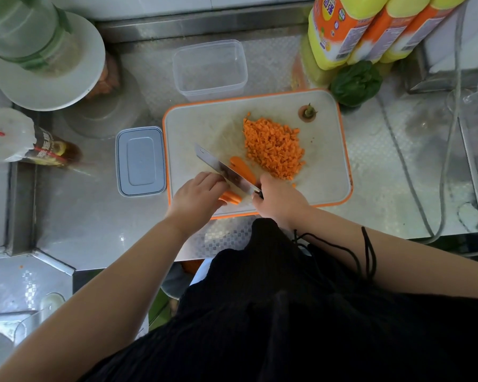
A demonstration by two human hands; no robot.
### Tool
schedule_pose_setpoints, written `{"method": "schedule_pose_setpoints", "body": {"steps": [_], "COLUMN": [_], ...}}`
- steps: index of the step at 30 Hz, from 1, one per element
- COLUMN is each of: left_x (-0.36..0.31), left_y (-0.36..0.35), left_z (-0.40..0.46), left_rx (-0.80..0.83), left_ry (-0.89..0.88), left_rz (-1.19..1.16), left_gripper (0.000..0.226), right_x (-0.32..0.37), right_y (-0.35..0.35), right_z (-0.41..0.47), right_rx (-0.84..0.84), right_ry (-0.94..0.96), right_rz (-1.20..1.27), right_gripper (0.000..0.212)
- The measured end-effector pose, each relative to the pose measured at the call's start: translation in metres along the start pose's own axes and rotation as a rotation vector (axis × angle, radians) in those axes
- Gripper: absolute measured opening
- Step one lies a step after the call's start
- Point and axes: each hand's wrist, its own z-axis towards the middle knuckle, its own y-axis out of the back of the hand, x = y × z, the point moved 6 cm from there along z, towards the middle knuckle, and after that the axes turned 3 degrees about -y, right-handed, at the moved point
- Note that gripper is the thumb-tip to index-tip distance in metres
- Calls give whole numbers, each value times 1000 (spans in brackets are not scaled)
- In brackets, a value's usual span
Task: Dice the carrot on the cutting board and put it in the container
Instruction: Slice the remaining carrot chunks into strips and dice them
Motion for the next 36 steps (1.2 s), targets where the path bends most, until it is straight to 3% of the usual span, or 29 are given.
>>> {"method": "schedule_pose_setpoints", "body": {"steps": [4, 9, 14, 19, 27, 36], "left_x": [-6, -5, 0, 4, 5, 5], "left_y": [-4, -6, -12, -13, -10, -9], "left_z": [-9, -12, -14, -16, -2, -4], "left_rx": [-163, -239, -191, -168, -230, -241], "left_ry": [-28, -38, 31, -7, 98, 62], "left_rz": [-5, 20, 2, 15, -82, -56], "left_gripper": [23, 30, 36, 44, 30, 24], "right_x": [-2, -4, -5, -5, -3, -6], "right_y": [-6, -7, -8, -7, 2, -1], "right_z": [1, 0, 0, 1, 1, 4], "right_rx": [71, 94, 83, 47, 34, 18], "right_ry": [-7, -18, -17, 6, 38, -21], "right_rz": [-50, -70, -86, -103, -116, -25], "right_gripper": [15, 15, 15, 16, 13, 14]}}
